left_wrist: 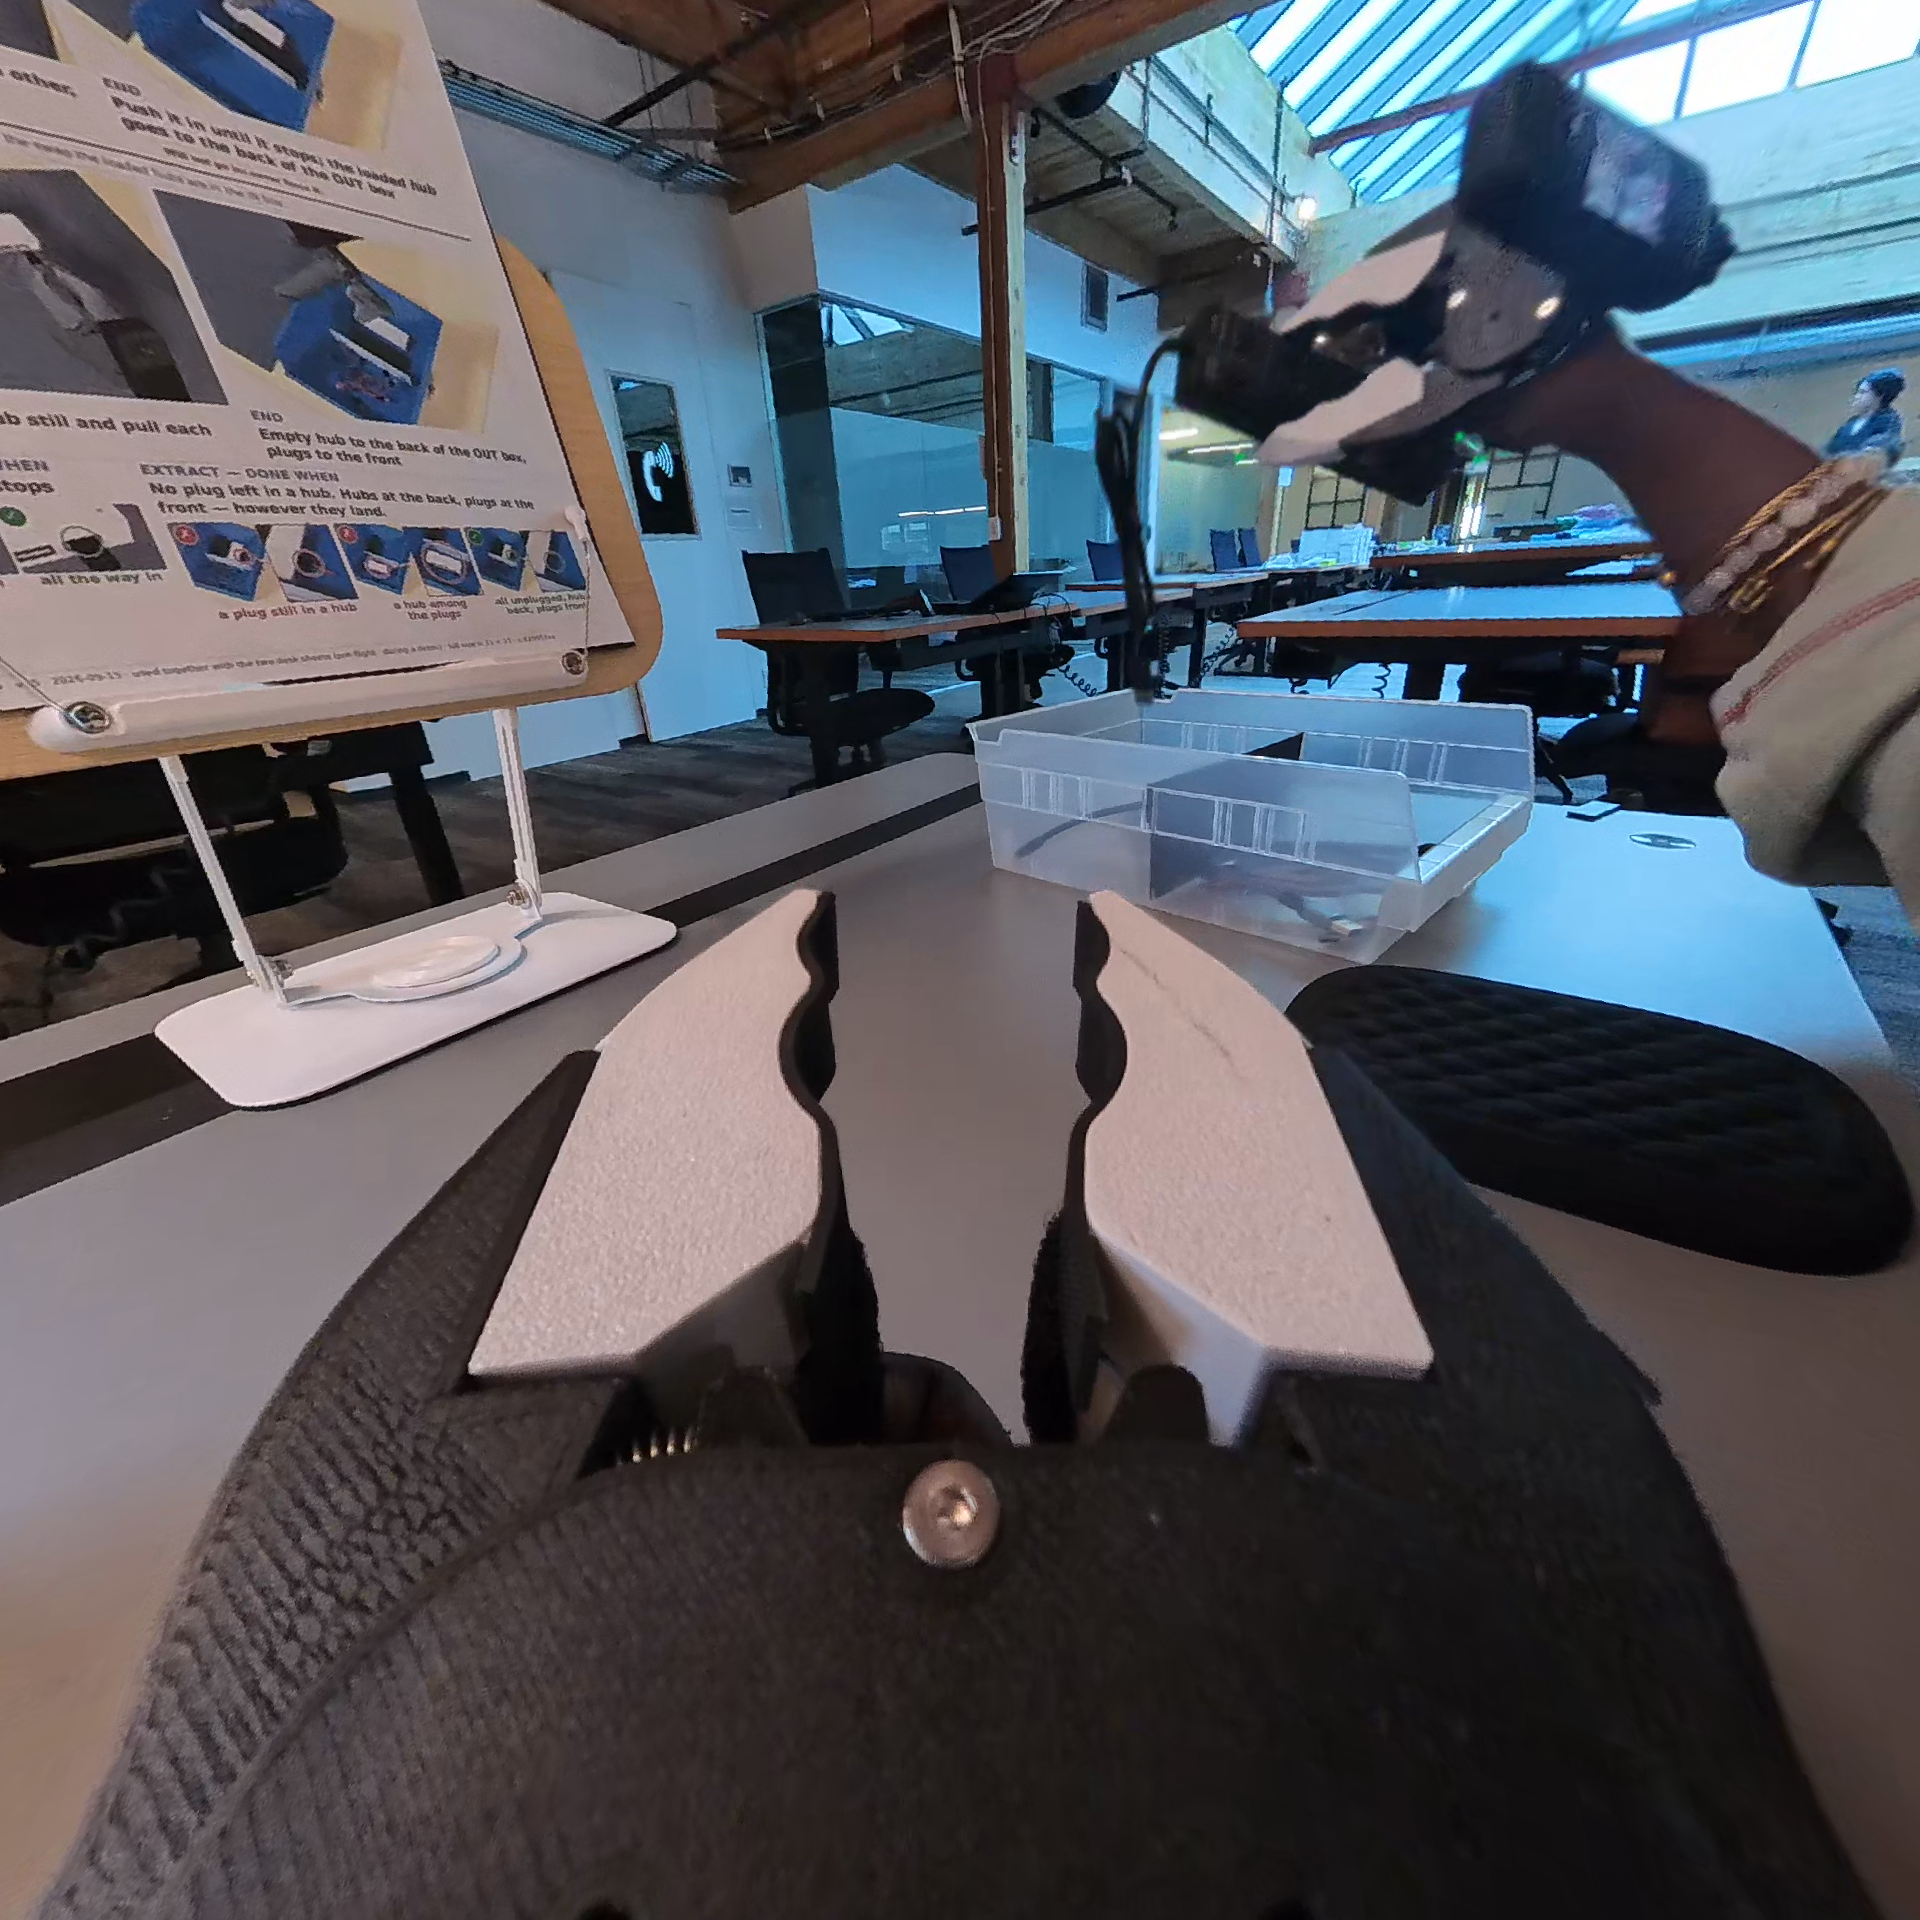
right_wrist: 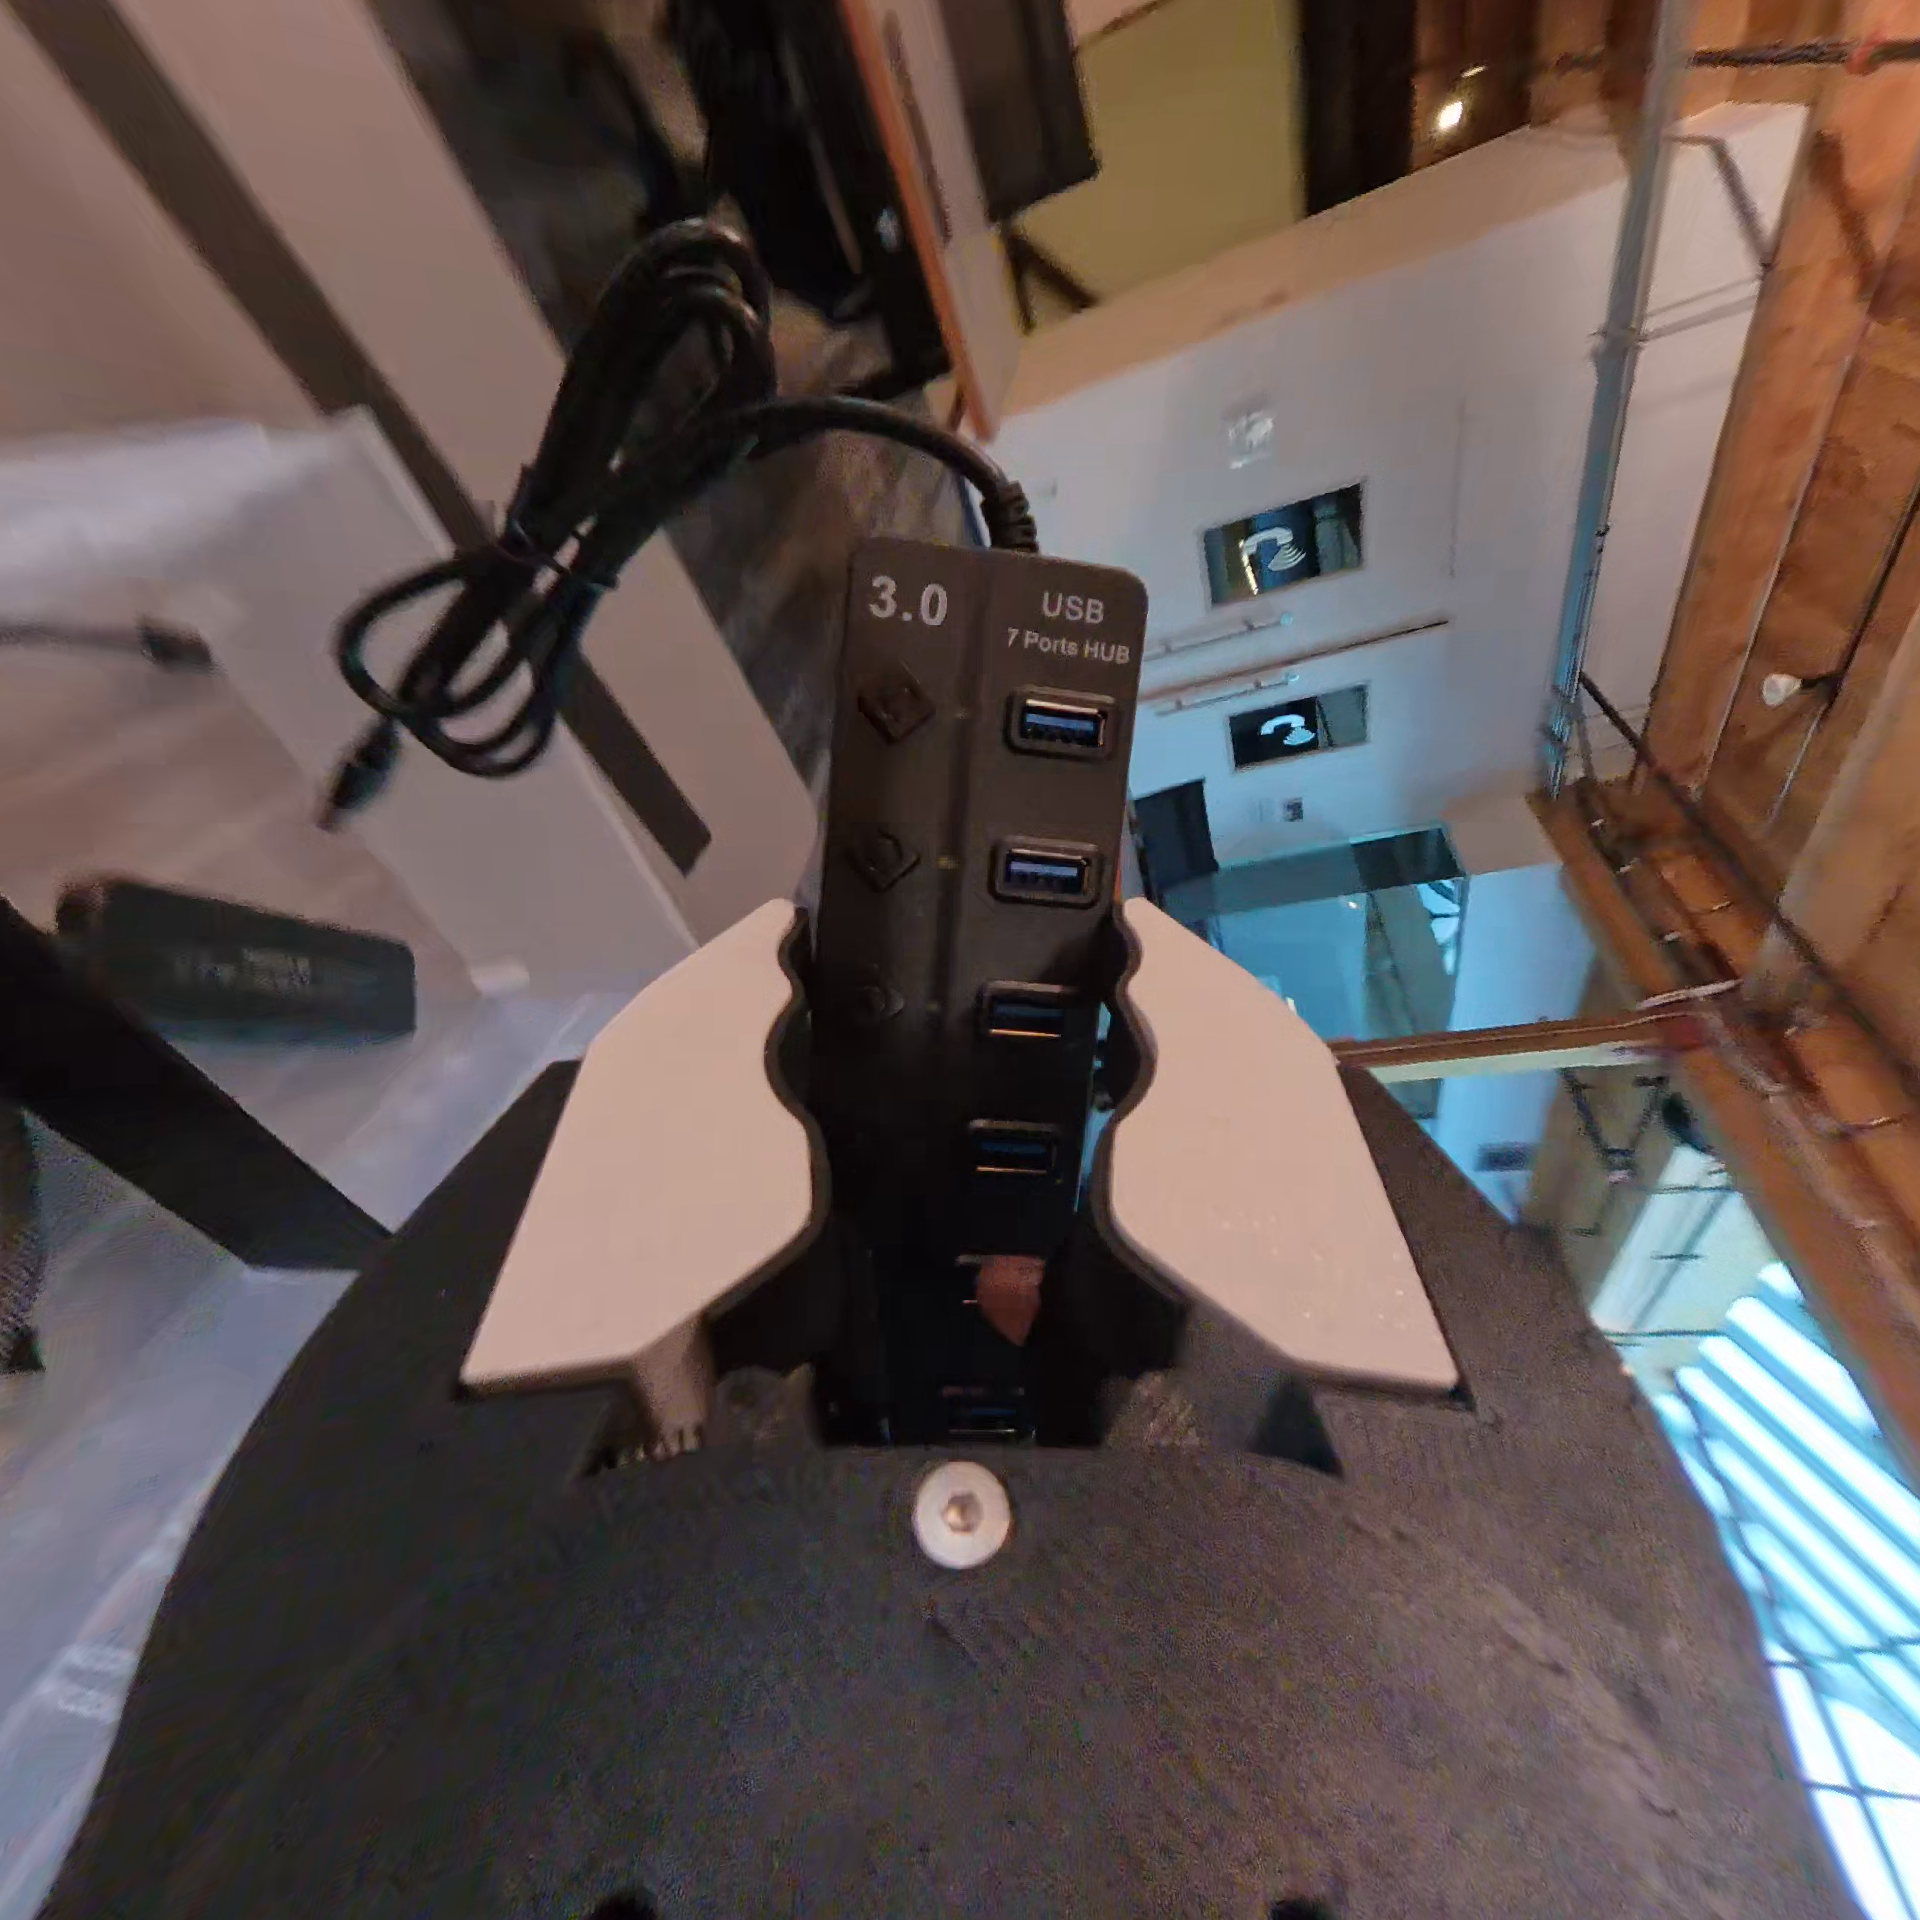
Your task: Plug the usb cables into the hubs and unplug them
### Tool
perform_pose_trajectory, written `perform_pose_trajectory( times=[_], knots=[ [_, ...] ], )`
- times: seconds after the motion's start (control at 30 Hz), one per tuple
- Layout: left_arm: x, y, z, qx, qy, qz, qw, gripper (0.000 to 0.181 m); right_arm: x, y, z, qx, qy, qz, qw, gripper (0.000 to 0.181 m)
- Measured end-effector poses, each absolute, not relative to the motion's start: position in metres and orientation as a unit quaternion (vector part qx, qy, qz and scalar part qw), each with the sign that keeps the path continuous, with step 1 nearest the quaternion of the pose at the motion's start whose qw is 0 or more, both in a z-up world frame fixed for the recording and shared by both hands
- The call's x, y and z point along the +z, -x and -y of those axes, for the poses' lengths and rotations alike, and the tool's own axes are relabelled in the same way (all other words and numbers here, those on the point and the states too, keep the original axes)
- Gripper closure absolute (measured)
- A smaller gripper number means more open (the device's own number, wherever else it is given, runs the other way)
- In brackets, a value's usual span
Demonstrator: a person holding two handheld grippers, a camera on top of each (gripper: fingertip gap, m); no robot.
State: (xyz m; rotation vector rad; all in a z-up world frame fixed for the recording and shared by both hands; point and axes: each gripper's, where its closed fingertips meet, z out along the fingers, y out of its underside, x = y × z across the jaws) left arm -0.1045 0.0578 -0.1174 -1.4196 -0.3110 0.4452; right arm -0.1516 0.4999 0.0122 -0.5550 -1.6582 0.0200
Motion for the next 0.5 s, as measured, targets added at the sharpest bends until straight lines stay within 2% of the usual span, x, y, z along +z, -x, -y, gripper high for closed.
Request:
perform_pose_trajectory(
  times=[0.13,0.27,0.5],
  knots=[
    [-0.120,0.105,-0.058,0.208,0.649,0.139,0.719,0.137,-0.036,0.176,-0.504,-0.048,0.210,0.779,0.588,0.127],
    [-0.119,0.106,-0.057,0.208,0.647,0.140,0.720,0.138,-0.090,0.197,-0.490,-0.013,0.199,0.845,0.496,0.127],
    [-0.118,0.106,-0.057,0.208,0.644,0.139,0.723,0.138,-0.158,0.215,-0.490,0.065,0.263,0.905,0.329,0.128]
  ],
)
